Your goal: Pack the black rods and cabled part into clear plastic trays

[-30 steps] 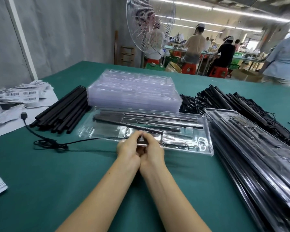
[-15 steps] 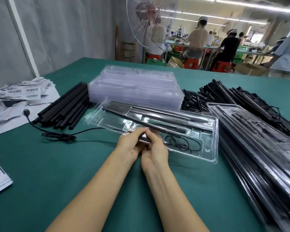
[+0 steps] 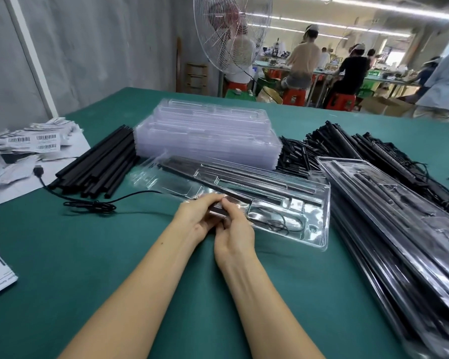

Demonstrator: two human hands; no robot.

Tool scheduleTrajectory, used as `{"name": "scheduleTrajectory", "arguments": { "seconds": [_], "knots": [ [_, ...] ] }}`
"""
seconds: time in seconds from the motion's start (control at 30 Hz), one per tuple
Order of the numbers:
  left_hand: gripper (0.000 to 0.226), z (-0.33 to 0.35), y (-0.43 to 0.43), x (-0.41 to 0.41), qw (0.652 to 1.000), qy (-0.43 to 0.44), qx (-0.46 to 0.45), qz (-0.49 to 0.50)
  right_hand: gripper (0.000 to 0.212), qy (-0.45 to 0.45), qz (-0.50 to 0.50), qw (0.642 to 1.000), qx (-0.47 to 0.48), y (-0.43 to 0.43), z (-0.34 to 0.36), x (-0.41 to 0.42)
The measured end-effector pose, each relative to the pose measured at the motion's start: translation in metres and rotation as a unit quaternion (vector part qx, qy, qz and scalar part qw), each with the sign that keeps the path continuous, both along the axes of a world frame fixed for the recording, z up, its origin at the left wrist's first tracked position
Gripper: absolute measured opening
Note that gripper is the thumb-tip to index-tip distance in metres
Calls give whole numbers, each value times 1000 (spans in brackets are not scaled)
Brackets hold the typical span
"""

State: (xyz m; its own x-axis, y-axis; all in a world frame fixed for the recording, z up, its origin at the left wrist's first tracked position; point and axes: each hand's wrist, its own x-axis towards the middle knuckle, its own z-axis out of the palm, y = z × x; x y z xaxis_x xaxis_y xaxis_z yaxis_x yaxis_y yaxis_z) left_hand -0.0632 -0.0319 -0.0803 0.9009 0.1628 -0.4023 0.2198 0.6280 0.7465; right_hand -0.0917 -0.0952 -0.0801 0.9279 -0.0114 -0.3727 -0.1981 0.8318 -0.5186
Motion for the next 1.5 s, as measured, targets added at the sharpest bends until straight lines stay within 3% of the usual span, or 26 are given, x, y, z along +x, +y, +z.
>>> {"name": "scheduleTrajectory", "arguments": {
  "seconds": [0.67, 0.97, 1.5],
  "knots": [
    [16, -2, -2, 3, 998, -6, 52, 26, 17, -22, 0, 999, -32, 2, 2, 0],
    [12, -5, 4, 2, 999, -5, 25, -27, 16, 7, 3, 1000, 13, -3, 4, 2],
    [17, 3, 6, -3, 999, 26, -1, -27, 6, 28, 24, 997, -73, -2, 4, 0]
  ]
}}
